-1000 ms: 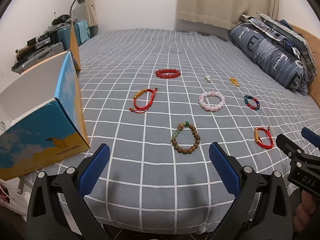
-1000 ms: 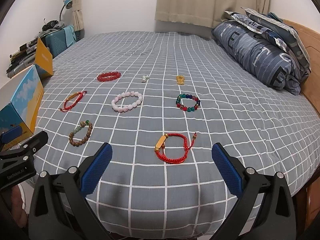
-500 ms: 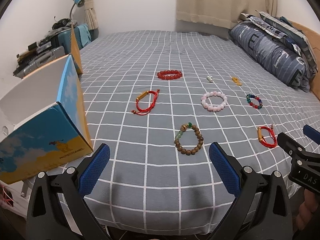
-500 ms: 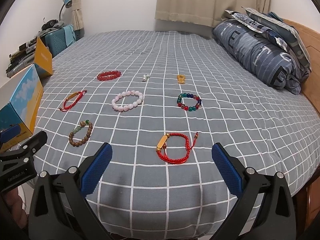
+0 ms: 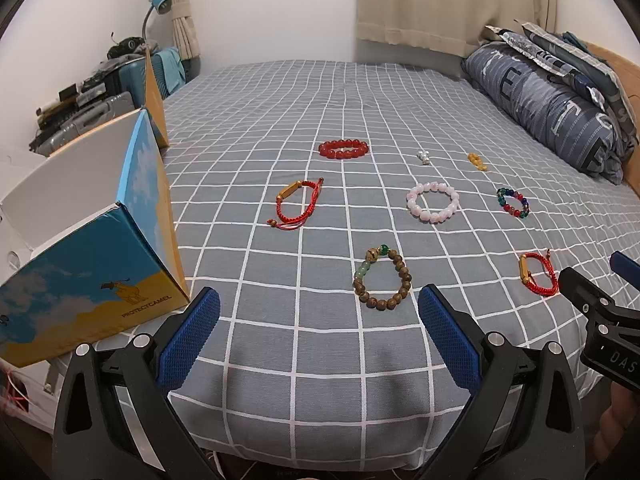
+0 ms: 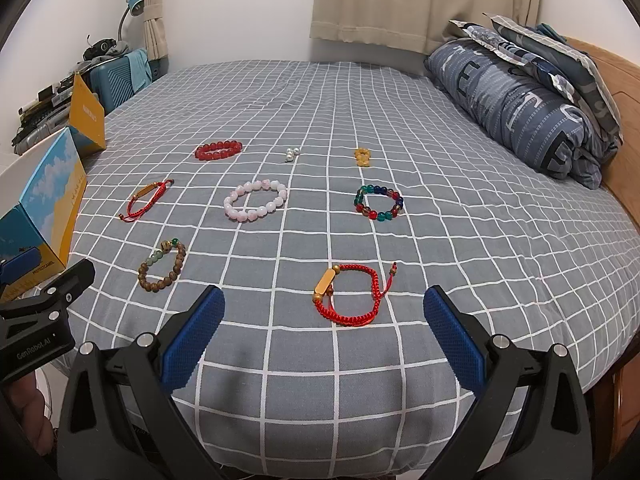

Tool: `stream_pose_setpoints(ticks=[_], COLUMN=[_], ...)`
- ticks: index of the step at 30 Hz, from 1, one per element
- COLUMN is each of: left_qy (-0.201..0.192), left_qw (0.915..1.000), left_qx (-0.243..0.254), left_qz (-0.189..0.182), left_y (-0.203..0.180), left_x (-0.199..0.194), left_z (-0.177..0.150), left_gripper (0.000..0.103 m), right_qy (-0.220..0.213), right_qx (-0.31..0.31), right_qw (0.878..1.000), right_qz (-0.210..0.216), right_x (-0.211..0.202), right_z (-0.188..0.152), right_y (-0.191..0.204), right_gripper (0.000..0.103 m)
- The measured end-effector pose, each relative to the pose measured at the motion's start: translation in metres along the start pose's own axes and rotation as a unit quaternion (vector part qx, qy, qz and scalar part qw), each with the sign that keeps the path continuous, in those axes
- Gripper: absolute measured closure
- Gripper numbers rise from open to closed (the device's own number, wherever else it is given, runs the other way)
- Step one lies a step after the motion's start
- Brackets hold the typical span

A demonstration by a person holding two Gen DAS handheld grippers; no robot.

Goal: Organize jewelry

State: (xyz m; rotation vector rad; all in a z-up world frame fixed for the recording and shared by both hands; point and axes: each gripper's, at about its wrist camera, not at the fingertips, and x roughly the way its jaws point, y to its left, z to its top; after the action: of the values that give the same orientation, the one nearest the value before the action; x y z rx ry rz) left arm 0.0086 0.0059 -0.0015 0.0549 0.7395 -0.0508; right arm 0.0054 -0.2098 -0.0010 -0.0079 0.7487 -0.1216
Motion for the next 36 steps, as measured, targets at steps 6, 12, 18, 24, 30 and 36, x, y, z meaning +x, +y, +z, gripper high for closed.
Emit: stream_pose_setpoints(ticks=[6, 12, 18, 24, 30, 36], left_qy=[0.001, 0.002, 0.012, 0.012, 0.037, 0.096], left_qw=[1.0, 1.0, 0.9998, 0.9997, 0.9992, 0.9953], left_qx=[0.0, 0.0, 0.0, 0.018, 0.013, 0.0], left_qz=[0.001, 0.001, -0.014, -0.011, -0.003, 0.001], left_y=[0.0, 0.0, 0.0, 0.0, 0.006, 0.017], left_x=[0.0, 0.0, 0.004, 0.032, 0.085, 0.155], left_z=[0.0, 0.0, 0.015, 0.058, 0.099, 0.111], left_gripper=[0.006, 0.006, 0.006, 0.006, 0.006, 0.007], right_qy=[0.0, 0.0, -0.009, -0.028, 0.033, 0.096], right_qx=[0.0, 0.0, -0.007, -0.012, 0.002, 0.019], right_qw=[1.0, 1.0, 1.0, 0.999, 0.999, 0.995], right_qz=[0.0, 0.0, -0.007, -0.028, -0.021, -0.021], right_x=[0.0, 0.0, 0.0, 0.022, 0.096, 0.161], right_z=[0.0, 0.0, 0.012, 0.058, 0.1, 0.11], right_y=[0.0, 0.0, -0.003, -0.022, -0.05, -0.063], right_gripper=[0.007, 0.007, 0.007, 0.007, 0.007, 0.007])
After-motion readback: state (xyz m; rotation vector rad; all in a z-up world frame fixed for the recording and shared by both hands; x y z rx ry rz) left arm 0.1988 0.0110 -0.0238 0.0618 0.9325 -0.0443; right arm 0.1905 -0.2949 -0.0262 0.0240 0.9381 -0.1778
